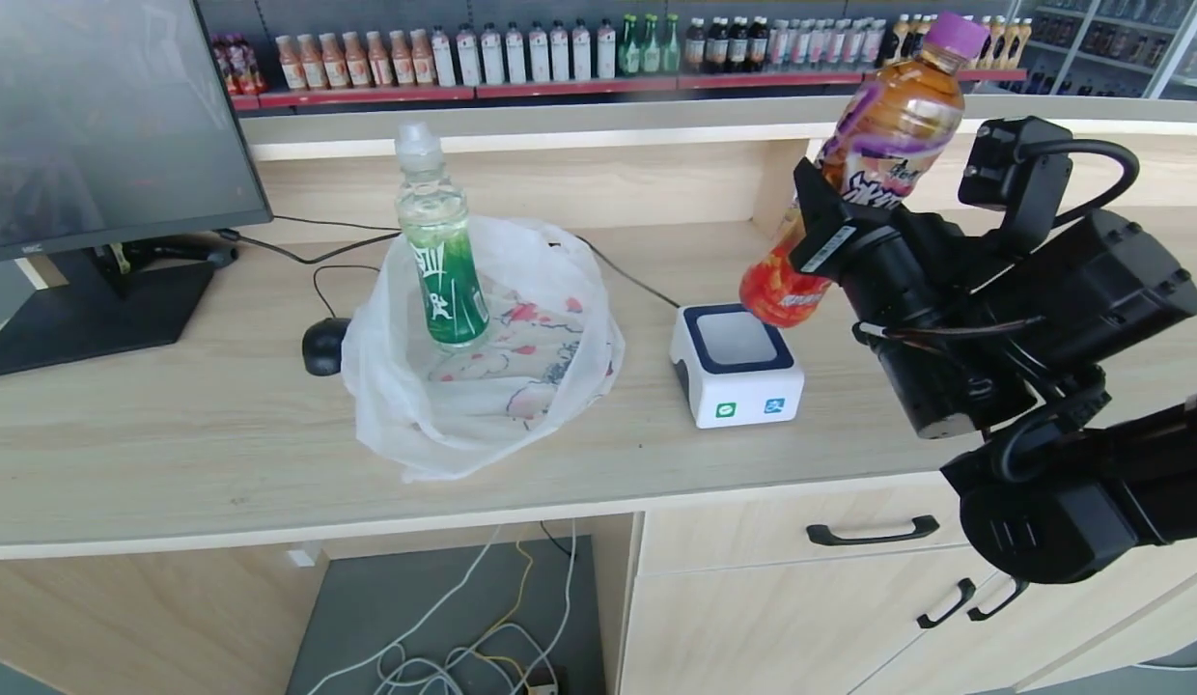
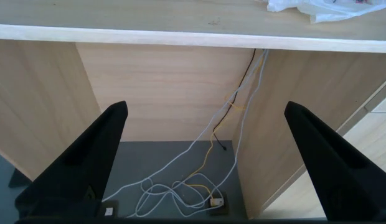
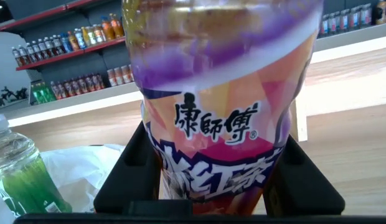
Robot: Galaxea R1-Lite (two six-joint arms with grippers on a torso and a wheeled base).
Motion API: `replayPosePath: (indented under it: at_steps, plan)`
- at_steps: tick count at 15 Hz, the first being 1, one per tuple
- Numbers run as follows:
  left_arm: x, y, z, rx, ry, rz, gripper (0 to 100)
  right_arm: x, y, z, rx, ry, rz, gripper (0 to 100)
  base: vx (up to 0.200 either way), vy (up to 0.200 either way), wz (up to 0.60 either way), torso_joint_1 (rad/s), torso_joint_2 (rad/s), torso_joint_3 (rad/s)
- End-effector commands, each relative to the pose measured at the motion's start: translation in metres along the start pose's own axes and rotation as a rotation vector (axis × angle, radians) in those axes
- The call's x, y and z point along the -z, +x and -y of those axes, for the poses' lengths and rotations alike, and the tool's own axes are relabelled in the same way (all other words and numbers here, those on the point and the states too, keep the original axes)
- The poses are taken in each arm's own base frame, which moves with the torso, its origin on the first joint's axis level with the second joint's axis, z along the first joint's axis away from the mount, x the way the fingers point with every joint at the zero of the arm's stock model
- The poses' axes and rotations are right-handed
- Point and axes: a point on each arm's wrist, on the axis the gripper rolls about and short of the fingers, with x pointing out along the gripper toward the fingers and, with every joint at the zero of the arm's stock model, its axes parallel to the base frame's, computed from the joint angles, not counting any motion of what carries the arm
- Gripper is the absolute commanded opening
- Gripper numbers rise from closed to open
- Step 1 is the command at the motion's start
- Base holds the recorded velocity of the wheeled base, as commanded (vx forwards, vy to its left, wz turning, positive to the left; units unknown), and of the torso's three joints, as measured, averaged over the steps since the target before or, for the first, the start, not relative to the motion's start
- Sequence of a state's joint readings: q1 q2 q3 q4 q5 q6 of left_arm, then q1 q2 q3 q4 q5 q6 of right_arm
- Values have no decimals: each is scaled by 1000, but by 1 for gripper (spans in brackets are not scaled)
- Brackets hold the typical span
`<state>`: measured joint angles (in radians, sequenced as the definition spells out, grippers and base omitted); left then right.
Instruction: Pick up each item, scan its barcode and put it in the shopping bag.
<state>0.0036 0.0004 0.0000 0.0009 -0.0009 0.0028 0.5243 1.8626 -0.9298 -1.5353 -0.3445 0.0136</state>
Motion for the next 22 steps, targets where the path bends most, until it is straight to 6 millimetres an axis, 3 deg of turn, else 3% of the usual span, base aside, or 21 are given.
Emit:
replayPosePath:
  at_steps: [1, 5, 10, 14, 22]
  plan:
    - [0, 0, 0, 0, 0, 0, 100, -2, 0, 0, 2, 2, 5, 0, 0, 0, 0, 0, 0, 0]
    - [0, 0, 0, 0, 0, 0, 100, 4, 0, -3, -7, -7, -9, 0, 0, 0, 0, 0, 0, 0]
    - [0, 0, 0, 0, 0, 0, 100, 24, -5, -28, -66, 59, -57, 0, 0, 0, 0, 0, 0, 0]
    - [0, 0, 0, 0, 0, 0, 100, 34, 5, -23, -31, 186, -83, 0, 0, 0, 0, 0, 0, 0]
    - [0, 0, 0, 0, 0, 0, 100, 41, 9, -11, 77, 672, -131, 0, 0, 0, 0, 0, 0, 0]
